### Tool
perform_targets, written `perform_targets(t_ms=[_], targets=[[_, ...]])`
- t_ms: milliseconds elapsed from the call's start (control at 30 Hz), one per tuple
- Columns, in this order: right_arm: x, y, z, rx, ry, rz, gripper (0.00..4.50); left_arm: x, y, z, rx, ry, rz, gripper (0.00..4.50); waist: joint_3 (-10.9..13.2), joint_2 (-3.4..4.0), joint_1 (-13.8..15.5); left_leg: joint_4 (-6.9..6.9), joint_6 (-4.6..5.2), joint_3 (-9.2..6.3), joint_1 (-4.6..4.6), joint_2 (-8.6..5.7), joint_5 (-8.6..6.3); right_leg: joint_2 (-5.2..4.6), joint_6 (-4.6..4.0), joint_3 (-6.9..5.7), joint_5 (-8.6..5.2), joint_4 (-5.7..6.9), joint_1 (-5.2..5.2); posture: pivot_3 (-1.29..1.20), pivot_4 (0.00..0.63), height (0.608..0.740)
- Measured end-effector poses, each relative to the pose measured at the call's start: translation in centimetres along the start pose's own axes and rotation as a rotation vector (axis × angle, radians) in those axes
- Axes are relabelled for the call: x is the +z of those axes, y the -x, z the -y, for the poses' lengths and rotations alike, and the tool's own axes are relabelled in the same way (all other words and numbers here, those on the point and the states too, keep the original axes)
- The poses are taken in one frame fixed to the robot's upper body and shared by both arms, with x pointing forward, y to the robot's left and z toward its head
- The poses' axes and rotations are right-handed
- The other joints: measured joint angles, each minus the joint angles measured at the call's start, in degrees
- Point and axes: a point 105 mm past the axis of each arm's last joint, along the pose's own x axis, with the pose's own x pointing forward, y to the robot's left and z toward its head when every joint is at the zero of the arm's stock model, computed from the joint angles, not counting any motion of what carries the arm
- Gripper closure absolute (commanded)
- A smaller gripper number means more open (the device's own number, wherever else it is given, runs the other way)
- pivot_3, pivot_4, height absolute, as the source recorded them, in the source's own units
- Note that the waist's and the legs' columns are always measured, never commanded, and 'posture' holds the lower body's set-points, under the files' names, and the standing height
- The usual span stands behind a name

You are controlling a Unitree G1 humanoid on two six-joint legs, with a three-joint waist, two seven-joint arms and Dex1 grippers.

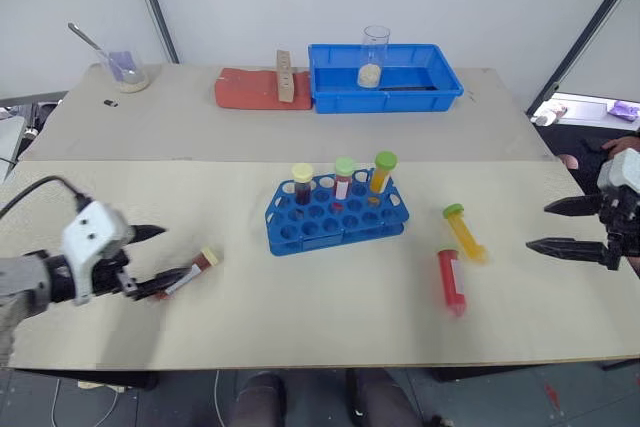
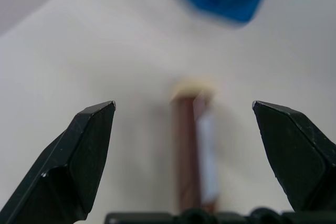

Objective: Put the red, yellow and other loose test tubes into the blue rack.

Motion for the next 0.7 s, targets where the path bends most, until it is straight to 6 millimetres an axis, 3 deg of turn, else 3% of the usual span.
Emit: perform_targets(t_ms=[167, 267, 433, 700], targets=[[2.0, -1.9, -0.2, 0.012, -0.048, 0.044, 0.23, 4.4, -3.1, 4.2, -0.243, -0.104, 0.114, 0.0, 0.0, 0.01, -0.3, 0.0, 0.0, -0.02, 0.04, -0.02, 0.0, 0.06, 0.11, 0.06, 0.05, 0.09, 0.02, 0.0, 0.15, 0.74], [2.2, -3.5, -0.2, -0.018, -0.066, -0.033, 0.23, 6.1, -4.5, 5.8, -0.355, -0.161, 0.155, 0.0, 0.0, 0.01, -0.3, 0.02, 0.01, -0.1, 0.08, -0.08, 0.01, 0.08, 0.19, 0.06, 0.1, 0.15, 0.04, 0.0, 0.15, 0.74], [1.6, -6.2, 0.5, -0.074, -0.169, -0.156, 0.23, 7.2, -6.3, 7.3, -0.462, -0.199, 0.186, 0.0, 0.0, 0.0, -0.5, 0.23, 0.02, -0.16, 0.0, -0.1, 0.03, 0.11, 0.06, 0.1, 0.03, 0.14, 0.06, 0.0, 0.15, 0.74], [0.5, -10.7, 2.6, -0.118, -0.367, -0.292, 0.23, 7.9, -7.9, 8.1, -0.516, -0.226, 0.234, 0.0, 0.0, 0.01, -0.7, 0.76, 0.04, -0.32, -0.42, -0.13, 0.03, 0.13, 0.37, 0.07, 0.25, 0.11, 0.02, 0.0, 0.15, 0.74]])
